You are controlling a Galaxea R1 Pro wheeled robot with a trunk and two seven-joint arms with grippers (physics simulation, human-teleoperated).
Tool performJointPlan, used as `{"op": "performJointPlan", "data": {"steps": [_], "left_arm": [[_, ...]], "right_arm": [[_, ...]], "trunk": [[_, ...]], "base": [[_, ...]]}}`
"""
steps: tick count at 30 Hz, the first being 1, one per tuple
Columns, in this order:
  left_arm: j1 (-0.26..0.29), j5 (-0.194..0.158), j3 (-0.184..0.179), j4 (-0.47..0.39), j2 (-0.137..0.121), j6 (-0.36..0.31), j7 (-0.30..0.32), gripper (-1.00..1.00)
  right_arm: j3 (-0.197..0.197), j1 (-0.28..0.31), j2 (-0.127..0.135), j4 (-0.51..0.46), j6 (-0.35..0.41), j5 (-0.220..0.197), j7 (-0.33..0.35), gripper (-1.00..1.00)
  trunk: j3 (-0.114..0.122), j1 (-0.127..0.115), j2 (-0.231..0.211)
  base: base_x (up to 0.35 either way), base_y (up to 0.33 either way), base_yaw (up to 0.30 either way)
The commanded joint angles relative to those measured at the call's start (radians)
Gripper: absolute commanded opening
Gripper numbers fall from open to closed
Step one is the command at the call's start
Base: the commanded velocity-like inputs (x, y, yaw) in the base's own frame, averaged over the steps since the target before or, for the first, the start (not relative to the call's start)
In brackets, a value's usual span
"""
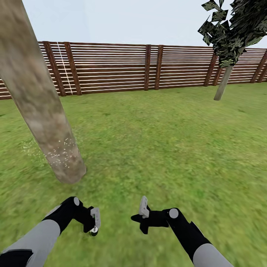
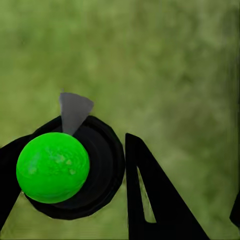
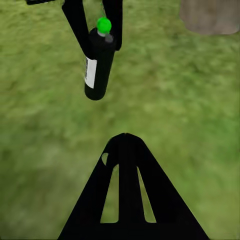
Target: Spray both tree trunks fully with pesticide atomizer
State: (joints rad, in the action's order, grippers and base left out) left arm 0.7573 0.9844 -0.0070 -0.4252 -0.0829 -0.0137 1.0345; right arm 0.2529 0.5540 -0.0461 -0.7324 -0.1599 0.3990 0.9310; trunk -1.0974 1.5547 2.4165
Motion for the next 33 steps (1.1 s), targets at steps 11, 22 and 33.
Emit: {"op": "performJointPlan", "data": {"steps": [11,22,33], "left_arm": [[0.011,0.005,-0.051,-0.012,0.08,0.004,0.048,-1.0],[0.013,0.002,-0.155,-0.038,0.135,0.03,0.085,-1.0],[0.016,-0.004,-0.157,-0.039,0.151,0.06,0.167,-1.0]], "right_arm": [[0.0,0.001,-0.001,-0.001,-0.01,0.012,0.0,-1.0],[0.0,0.001,-0.001,-0.001,-0.011,0.012,0.0,-1.0],[0.0,0.001,0.0,0.001,-0.012,0.012,0.0,-1.0]], "trunk": [[-0.001,0.0,0.0],[-0.001,0.0,0.0],[-0.001,0.0,0.0]], "base": [[0.0,0.0,0.0],[0.0,0.0,0.0],[0.0,0.0,0.0]]}}
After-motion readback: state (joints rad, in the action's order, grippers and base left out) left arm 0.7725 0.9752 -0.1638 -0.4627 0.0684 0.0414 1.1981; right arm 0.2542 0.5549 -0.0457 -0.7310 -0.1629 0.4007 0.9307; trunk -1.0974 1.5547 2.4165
